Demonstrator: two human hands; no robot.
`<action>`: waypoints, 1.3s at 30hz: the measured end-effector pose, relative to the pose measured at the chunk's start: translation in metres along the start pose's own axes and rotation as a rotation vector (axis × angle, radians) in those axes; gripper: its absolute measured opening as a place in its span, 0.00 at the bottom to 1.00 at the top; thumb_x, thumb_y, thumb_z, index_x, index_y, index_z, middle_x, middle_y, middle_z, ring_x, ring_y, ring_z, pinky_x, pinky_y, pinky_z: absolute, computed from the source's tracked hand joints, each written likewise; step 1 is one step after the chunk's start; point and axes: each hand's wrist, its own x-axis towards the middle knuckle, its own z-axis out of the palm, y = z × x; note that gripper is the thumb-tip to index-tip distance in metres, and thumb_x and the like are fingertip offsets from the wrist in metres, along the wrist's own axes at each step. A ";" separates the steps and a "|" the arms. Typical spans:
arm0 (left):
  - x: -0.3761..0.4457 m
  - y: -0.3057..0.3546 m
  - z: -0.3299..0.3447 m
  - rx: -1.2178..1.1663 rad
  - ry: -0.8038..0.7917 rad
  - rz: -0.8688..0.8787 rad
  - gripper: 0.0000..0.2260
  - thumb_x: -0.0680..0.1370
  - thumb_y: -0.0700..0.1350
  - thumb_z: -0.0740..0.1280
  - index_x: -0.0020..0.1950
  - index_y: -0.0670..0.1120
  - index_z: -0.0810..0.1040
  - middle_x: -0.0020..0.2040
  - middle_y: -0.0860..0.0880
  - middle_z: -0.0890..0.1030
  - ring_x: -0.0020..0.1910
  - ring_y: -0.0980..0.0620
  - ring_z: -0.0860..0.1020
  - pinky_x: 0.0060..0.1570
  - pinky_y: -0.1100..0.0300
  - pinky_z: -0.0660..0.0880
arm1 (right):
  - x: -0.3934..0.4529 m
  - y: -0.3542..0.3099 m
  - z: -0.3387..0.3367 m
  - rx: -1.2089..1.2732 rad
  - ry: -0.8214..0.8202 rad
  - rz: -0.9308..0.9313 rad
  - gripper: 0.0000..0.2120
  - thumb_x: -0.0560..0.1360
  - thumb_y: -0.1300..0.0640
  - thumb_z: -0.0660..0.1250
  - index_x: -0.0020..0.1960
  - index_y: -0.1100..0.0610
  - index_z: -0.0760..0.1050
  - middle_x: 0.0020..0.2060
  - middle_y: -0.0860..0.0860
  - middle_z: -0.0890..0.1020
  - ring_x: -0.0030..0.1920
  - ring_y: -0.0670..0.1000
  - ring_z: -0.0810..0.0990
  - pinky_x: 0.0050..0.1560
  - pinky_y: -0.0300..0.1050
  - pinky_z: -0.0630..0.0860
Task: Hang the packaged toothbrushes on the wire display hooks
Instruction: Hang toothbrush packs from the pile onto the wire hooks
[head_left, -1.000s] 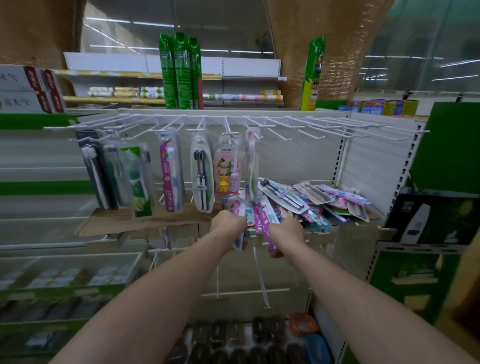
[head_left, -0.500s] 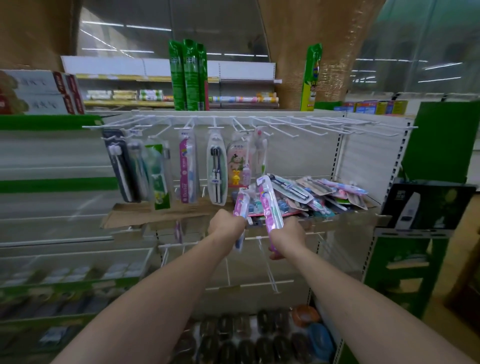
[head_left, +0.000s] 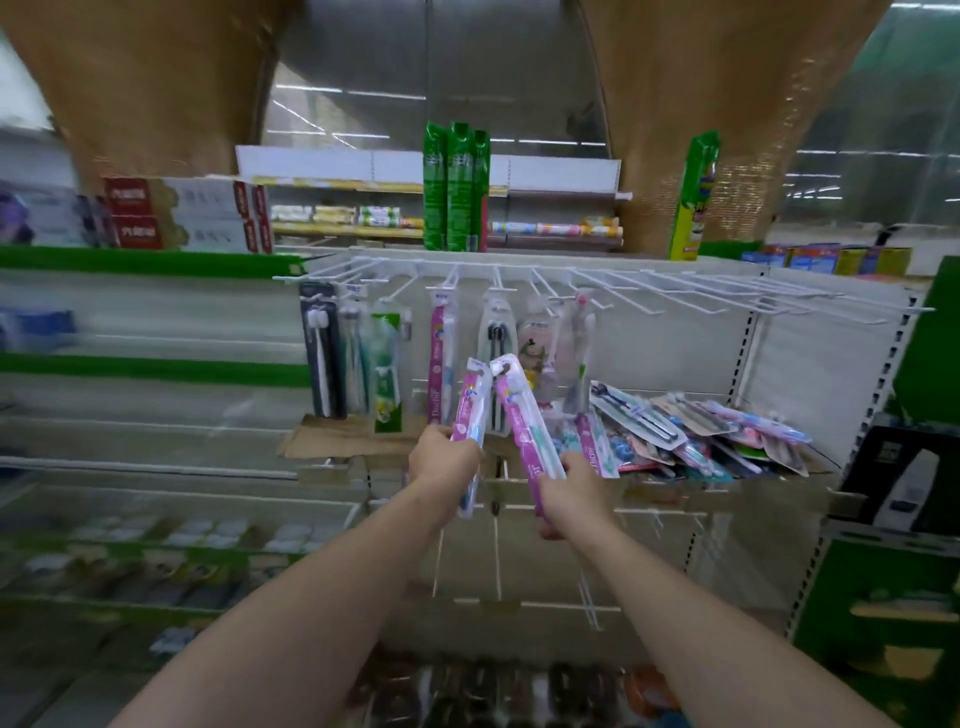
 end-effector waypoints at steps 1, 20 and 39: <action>0.001 0.002 -0.002 -0.016 0.017 -0.013 0.14 0.72 0.41 0.70 0.57 0.47 0.76 0.52 0.45 0.81 0.50 0.44 0.79 0.51 0.52 0.77 | 0.003 -0.002 0.001 -0.034 0.000 -0.025 0.07 0.76 0.58 0.63 0.52 0.49 0.71 0.46 0.55 0.79 0.41 0.59 0.82 0.31 0.56 0.84; 0.028 0.017 -0.048 0.009 0.125 0.050 0.12 0.74 0.35 0.70 0.49 0.48 0.71 0.46 0.48 0.78 0.43 0.51 0.77 0.45 0.52 0.75 | 0.028 -0.031 0.045 -0.043 -0.088 -0.186 0.07 0.76 0.57 0.68 0.52 0.51 0.72 0.44 0.50 0.79 0.44 0.55 0.82 0.43 0.57 0.83; 0.074 0.013 -0.093 0.050 -0.096 0.140 0.16 0.71 0.40 0.73 0.55 0.49 0.73 0.48 0.49 0.80 0.47 0.50 0.80 0.53 0.50 0.79 | 0.027 -0.069 0.097 -0.008 0.102 -0.191 0.09 0.76 0.56 0.70 0.53 0.50 0.72 0.43 0.48 0.79 0.44 0.53 0.82 0.47 0.57 0.83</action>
